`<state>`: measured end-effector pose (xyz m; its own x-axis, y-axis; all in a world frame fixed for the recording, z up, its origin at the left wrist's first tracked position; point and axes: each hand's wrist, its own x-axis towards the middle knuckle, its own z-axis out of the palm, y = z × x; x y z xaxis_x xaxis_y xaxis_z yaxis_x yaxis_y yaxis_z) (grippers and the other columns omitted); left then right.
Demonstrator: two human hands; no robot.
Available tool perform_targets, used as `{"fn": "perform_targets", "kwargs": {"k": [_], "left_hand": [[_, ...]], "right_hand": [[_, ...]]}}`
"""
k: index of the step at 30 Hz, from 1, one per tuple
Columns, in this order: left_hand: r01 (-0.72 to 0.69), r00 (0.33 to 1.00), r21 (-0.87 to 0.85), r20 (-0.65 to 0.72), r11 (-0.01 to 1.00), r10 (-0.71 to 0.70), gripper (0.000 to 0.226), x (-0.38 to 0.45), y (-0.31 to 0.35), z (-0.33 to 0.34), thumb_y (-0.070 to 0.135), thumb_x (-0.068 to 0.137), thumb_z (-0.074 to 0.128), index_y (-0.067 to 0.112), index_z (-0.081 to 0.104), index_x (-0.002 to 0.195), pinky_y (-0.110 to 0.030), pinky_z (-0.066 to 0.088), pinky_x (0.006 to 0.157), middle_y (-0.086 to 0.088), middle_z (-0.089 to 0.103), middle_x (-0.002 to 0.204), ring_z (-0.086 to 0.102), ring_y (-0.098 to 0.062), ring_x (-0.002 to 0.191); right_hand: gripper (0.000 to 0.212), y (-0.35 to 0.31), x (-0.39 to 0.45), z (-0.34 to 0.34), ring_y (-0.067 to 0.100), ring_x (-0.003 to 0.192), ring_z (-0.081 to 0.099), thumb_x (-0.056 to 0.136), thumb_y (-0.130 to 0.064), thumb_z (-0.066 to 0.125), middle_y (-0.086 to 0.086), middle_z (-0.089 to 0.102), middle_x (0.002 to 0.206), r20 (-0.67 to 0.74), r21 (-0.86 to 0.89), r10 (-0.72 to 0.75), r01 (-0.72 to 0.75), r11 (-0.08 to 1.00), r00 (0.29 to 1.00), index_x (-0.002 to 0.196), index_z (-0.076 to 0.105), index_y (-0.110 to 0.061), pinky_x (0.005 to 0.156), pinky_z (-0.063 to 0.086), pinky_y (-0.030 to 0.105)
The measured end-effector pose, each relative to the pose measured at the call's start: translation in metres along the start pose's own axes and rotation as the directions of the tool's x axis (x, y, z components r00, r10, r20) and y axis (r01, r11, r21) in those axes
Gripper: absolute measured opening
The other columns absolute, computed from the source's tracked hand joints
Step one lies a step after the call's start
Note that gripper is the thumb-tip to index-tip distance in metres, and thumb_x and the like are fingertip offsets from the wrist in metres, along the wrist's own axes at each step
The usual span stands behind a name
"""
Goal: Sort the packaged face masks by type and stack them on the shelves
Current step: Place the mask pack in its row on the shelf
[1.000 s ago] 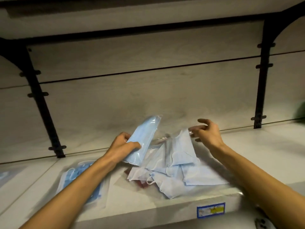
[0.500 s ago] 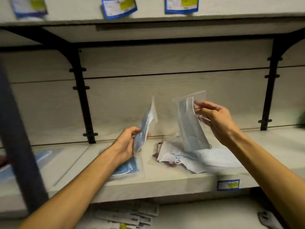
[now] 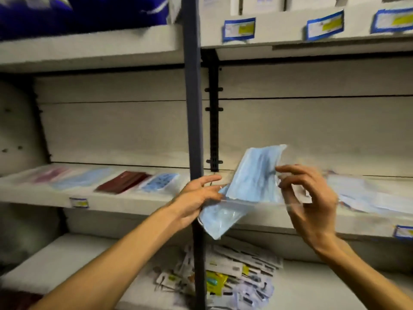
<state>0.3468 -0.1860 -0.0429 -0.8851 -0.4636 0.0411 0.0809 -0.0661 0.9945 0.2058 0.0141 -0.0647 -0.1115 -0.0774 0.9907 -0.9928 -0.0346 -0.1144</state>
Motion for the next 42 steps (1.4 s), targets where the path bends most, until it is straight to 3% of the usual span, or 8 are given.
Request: {"fn": "perform_targets", "kwargs": {"k": [4,10,13,20,25,28,37,42], "left_hand": [[-0.034,0.999,-0.03,-0.041,0.999,0.032,0.058,-0.039,0.002,-0.069,-0.02,0.083,0.06,0.007,0.058,0.134,-0.036,0.054,0.102,-0.009,0.069,0.13,0.067,-0.02,0.117],[-0.089,0.98,-0.159,-0.192,0.983,0.058,0.059,-0.068,-0.001,-0.165,-0.022,0.082,0.055,0.002,0.056,0.136,-0.046,0.047,0.109,-0.02,0.065,0.133,0.06,-0.034,0.126],[-0.101,0.936,-0.107,-0.348,0.989,0.057,0.055,-0.07,-0.003,-0.217,-0.015,0.083,0.062,0.007,0.058,0.134,-0.039,0.056,0.092,-0.015,0.071,0.121,0.069,-0.027,0.112],[0.008,0.78,0.056,-0.625,0.998,0.029,0.05,-0.049,0.01,-0.342,0.002,0.085,0.07,0.014,0.059,0.132,-0.054,0.052,0.103,-0.016,0.068,0.122,0.066,-0.035,0.112],[0.057,0.789,0.087,-0.614,0.995,0.008,0.039,-0.001,0.031,-0.403,-0.001,0.087,0.063,0.012,0.064,0.124,-0.042,0.057,0.093,-0.019,0.07,0.118,0.068,-0.031,0.107],[0.083,0.777,0.154,-0.628,0.985,0.032,0.042,0.033,0.045,-0.43,0.001,0.089,0.064,0.016,0.065,0.128,-0.032,0.055,0.079,-0.013,0.069,0.118,0.066,-0.028,0.107],[0.334,0.799,0.505,-0.6,0.796,0.046,0.013,0.083,0.06,-0.481,0.026,0.095,0.066,0.018,0.065,0.106,-0.025,0.05,0.053,-0.002,0.064,0.092,0.061,-0.015,0.077],[0.392,0.866,0.67,-0.499,0.63,-0.008,0.029,0.1,0.061,-0.511,0.033,0.101,0.057,0.013,0.068,0.118,-0.025,0.052,0.074,-0.007,0.068,0.111,0.063,-0.016,0.088]], "right_hand": [[0.03,-0.042,-0.036,0.046,0.03,0.113,0.065,0.102,-0.024,0.059,0.012,0.072,0.115,0.105,-0.039,-0.194,0.199,0.979,0.975,0.082,0.073,-0.007,0.099,0.05,0.039],[0.013,-0.082,-0.056,0.136,0.025,0.127,0.055,0.102,-0.035,0.059,0.005,0.066,0.128,0.231,0.108,-0.347,0.33,0.938,0.909,0.103,0.063,-0.022,0.101,0.05,0.036],[0.012,-0.098,-0.054,0.191,0.019,0.132,0.051,0.104,-0.033,0.055,0.001,0.062,0.132,0.287,0.186,-0.344,0.3,0.936,0.894,0.108,0.062,-0.025,0.101,0.05,0.034],[0.017,-0.092,-0.037,0.328,0.025,0.118,0.061,0.097,-0.014,0.058,0.0,0.069,0.121,0.344,0.215,-0.293,0.229,0.949,0.892,0.096,0.075,-0.018,0.083,0.055,0.043],[0.022,-0.091,-0.009,0.404,0.022,0.123,0.058,0.099,-0.02,0.055,0.002,0.067,0.125,0.427,0.288,-0.383,0.279,0.916,0.819,0.101,0.077,-0.019,0.088,0.056,0.036],[0.018,-0.086,0.018,0.438,0.023,0.124,0.058,0.091,-0.01,0.065,0.004,0.066,0.128,0.546,0.264,-0.322,0.206,0.942,0.773,0.1,0.078,-0.018,0.088,0.057,0.041],[0.03,-0.075,0.041,0.533,0.014,0.124,0.058,0.086,-0.01,0.063,-0.007,0.068,0.128,0.784,0.185,-0.236,0.146,0.972,0.574,0.104,0.079,-0.028,0.099,0.047,0.029],[0.032,-0.08,0.036,0.577,0.019,0.116,0.064,0.081,-0.008,0.061,-0.008,0.073,0.119,0.843,0.136,-0.123,0.013,0.991,0.523,0.102,0.079,-0.026,0.097,0.051,0.038]]}}
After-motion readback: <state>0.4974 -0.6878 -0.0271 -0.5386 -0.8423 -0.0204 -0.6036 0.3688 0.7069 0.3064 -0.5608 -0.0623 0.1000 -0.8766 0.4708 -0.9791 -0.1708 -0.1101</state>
